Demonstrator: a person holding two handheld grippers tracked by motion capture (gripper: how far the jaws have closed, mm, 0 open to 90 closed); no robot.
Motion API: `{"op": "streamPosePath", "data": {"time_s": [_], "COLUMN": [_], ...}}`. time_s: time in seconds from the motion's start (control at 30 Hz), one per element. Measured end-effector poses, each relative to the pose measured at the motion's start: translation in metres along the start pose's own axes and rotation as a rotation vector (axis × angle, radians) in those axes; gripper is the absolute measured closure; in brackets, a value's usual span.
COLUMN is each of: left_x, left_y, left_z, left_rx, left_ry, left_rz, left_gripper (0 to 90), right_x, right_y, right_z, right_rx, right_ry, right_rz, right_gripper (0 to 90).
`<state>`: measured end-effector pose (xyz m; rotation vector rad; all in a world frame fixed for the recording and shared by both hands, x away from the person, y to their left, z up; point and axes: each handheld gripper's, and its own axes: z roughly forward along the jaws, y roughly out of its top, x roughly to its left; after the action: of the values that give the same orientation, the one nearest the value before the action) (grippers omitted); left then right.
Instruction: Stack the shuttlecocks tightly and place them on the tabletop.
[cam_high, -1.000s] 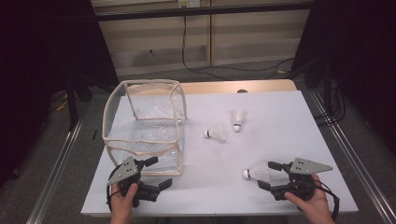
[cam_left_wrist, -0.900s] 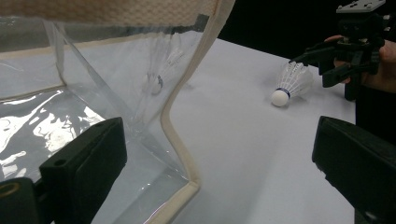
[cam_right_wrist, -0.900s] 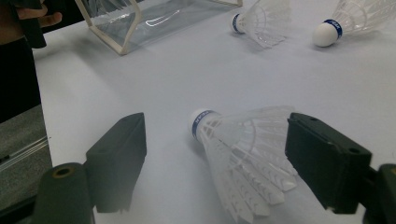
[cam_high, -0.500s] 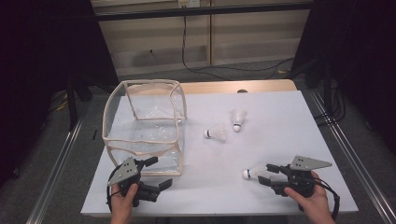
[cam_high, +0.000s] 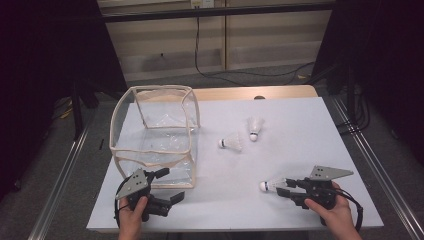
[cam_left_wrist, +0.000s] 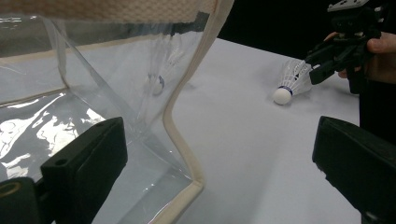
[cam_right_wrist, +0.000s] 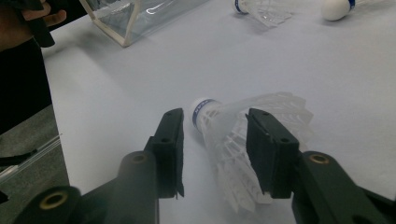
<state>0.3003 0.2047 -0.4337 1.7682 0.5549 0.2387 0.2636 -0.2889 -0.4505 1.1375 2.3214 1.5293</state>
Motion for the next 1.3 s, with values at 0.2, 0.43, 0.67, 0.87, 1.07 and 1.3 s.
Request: {"op": "streamPosePath", "data": {"time_s": [0.2, 0.43, 0.67, 0.87, 1.07, 1.3], "left_x": [0.000, 0.000, 0.000, 0.000, 0.001, 0.001], "left_y": [-0.001, -0.001, -0.001, -0.001, -0.002, -0.002], "left_z": [0.000, -0.001, -0.001, -0.003, -0.003, -0.004], "left_rx": [-0.007, -0.012, -0.020, -0.013, -0.016, -0.017], "left_ry": [0.002, -0.004, -0.007, -0.009, -0.014, -0.015], "left_rz": [-0.003, -0.002, -0.002, 0.021, 0.017, 0.027], "left_gripper": [3.3, 3.3, 3.4, 3.3, 3.3, 3.3], "right_x": [-0.002, -0.004, -0.004, -0.004, -0.004, -0.006], "right_y": [0.003, 0.005, 0.006, 0.006, 0.009, 0.012], "right_z": [0.004, 0.008, 0.008, 0.008, 0.009, 0.009], "right_rx": [0.012, 0.029, 0.029, 0.034, 0.043, 0.039], "right_ry": [0.017, 0.026, 0.044, 0.056, 0.053, 0.052], "right_rz": [0.007, 0.014, 0.015, 0.013, 0.008, 0.012], "right_gripper": [66.3, 73.8, 85.2, 89.6, 90.0, 90.0]}}
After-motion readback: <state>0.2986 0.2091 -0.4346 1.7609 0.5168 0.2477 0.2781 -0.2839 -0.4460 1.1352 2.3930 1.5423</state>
